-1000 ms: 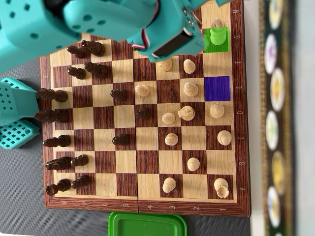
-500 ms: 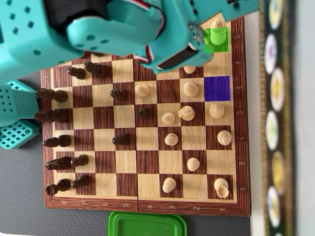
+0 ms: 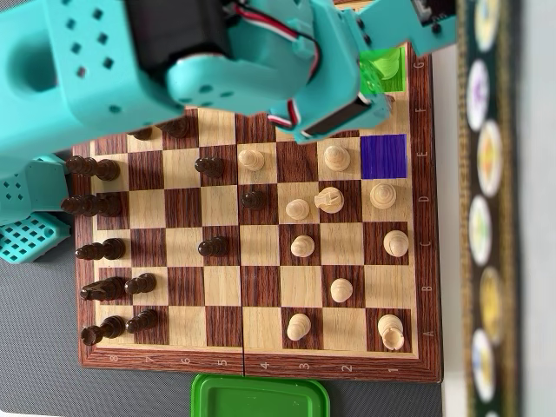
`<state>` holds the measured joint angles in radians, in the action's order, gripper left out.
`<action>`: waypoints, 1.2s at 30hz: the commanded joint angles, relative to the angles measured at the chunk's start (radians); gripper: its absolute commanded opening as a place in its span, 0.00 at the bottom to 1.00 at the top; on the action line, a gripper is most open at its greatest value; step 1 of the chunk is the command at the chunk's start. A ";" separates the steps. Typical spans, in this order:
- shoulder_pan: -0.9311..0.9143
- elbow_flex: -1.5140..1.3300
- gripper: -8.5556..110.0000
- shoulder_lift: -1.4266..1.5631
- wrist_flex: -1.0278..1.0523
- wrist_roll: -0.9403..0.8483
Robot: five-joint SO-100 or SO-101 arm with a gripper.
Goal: Play chess
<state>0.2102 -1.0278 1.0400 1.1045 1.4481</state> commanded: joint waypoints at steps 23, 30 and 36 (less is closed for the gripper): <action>-0.014 0.055 0.14 -0.029 -0.017 -0.005; -0.008 0.083 0.14 -0.029 -0.015 -0.005; -0.008 0.083 0.14 -0.029 -0.009 -0.005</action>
<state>0.2086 -0.9925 0.9986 1.0983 1.4496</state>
